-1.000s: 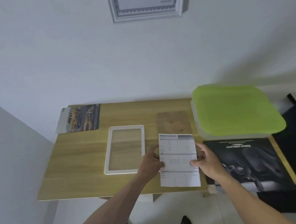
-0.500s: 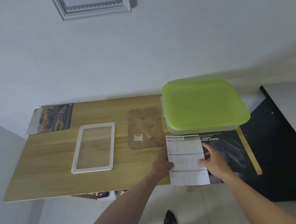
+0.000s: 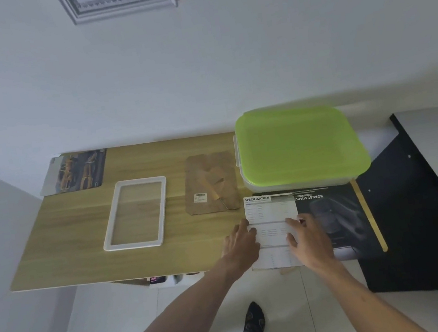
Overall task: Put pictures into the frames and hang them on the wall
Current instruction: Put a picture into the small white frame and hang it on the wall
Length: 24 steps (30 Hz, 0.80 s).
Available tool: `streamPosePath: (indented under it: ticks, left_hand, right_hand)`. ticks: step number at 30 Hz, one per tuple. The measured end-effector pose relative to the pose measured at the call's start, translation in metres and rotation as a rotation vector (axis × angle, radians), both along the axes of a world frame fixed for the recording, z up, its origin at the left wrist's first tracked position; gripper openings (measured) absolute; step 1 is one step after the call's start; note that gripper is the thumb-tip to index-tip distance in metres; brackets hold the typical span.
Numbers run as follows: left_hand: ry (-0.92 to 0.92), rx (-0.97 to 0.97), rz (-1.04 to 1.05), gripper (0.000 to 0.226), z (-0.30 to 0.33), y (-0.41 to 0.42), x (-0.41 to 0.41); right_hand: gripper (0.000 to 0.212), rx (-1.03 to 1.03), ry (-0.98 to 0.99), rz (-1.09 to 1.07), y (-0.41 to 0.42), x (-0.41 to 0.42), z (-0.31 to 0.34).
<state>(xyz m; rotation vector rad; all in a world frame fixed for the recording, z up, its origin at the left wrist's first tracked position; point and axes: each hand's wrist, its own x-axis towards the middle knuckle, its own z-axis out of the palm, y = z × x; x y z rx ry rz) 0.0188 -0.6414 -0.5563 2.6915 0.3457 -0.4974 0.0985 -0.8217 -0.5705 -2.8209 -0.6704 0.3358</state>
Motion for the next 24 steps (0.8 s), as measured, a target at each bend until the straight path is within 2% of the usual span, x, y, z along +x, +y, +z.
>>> streamPosePath:
  ticks: [7,11,17,24]
  left_hand:
    - [-0.065,-0.042,0.030,0.039,0.004,0.011,-0.003]
    - [-0.142,-0.041,0.093,0.041,0.015,0.035,-0.005]
    - [-0.197,-0.014,0.225,0.050,0.037,0.097,-0.011]
    - [-0.221,0.017,0.346,0.056,0.054,0.186,-0.026]
  right_hand:
    - [0.039,0.010,-0.049,0.001,0.005,-0.001,0.000]
    - [0.041,0.094,-0.050,0.046,0.028,-0.004,0.004]
    - [0.044,0.211,-0.009,0.160,0.099,-0.006,0.031]
    - [0.046,0.194,0.016,0.266,0.192,-0.002,0.060]
